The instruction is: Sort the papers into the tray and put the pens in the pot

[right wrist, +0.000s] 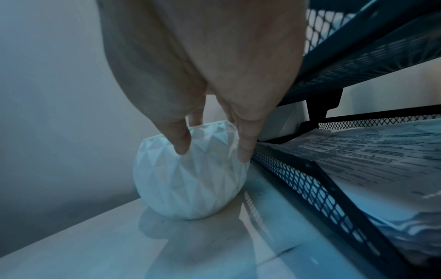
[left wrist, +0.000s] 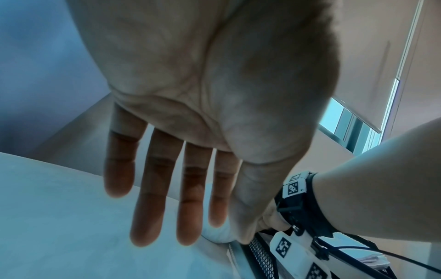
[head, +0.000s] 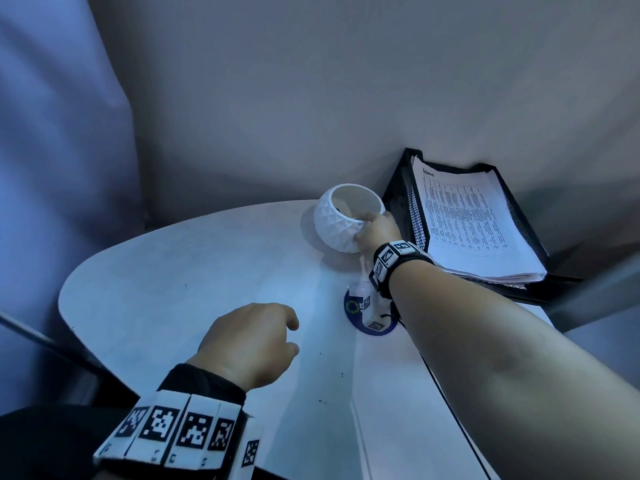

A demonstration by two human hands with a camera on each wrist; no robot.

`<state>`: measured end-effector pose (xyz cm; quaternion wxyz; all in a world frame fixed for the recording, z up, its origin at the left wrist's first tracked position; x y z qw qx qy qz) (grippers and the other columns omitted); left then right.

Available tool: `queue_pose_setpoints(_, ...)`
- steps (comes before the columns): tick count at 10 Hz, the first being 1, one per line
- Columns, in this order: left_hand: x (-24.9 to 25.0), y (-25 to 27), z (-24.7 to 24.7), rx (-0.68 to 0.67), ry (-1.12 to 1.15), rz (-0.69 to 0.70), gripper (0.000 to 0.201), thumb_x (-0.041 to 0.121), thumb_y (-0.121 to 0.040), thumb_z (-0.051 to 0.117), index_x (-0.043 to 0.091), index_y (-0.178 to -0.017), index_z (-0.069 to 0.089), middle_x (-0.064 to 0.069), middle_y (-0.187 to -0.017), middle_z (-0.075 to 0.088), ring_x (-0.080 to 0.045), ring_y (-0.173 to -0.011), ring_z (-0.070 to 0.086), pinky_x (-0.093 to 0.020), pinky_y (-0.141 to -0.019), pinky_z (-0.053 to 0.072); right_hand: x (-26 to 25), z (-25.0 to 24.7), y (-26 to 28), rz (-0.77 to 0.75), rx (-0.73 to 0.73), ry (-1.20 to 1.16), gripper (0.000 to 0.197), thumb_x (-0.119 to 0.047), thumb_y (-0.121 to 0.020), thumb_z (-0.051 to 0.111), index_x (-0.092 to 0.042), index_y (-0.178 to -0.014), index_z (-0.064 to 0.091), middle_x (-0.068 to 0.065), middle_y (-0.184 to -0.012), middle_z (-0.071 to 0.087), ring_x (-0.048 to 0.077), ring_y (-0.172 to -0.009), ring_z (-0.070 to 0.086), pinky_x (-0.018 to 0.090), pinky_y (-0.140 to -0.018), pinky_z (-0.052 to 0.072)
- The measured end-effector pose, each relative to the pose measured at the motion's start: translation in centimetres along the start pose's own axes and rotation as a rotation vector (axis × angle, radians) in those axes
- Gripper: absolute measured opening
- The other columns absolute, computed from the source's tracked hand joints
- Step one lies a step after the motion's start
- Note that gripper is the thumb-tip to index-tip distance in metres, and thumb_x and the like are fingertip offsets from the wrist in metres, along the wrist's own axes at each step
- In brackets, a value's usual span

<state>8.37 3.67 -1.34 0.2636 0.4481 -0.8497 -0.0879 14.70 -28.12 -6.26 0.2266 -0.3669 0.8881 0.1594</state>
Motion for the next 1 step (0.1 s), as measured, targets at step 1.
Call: queue_pose_setpoints(1, 0.45, 0.04, -0.26, 0.014, 0.016, 0.011, 0.037, 0.047, -0.094, 0.059, 0.043, -0.130, 0.059, 0.015, -0.118, 0.067, -0.013, -0.112, 0.060, -0.031, -0.091, 0.049, 0.02, -0.78, 1.99, -0.035, 0.051, -0.033, 0.045, -0.018, -0.093, 0.053, -0.024, -0.137, 0.062, 0.010, -0.148, 0.042, 0.026, -0.096, 0.059, 0.032, -0.083, 0.050)
Point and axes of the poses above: each hand's wrist, its own y-axis away from the middle knuckle, its own z-axis out of the palm, x = y × z, the point moved 4 cm from there along -y, towards the middle knuckle
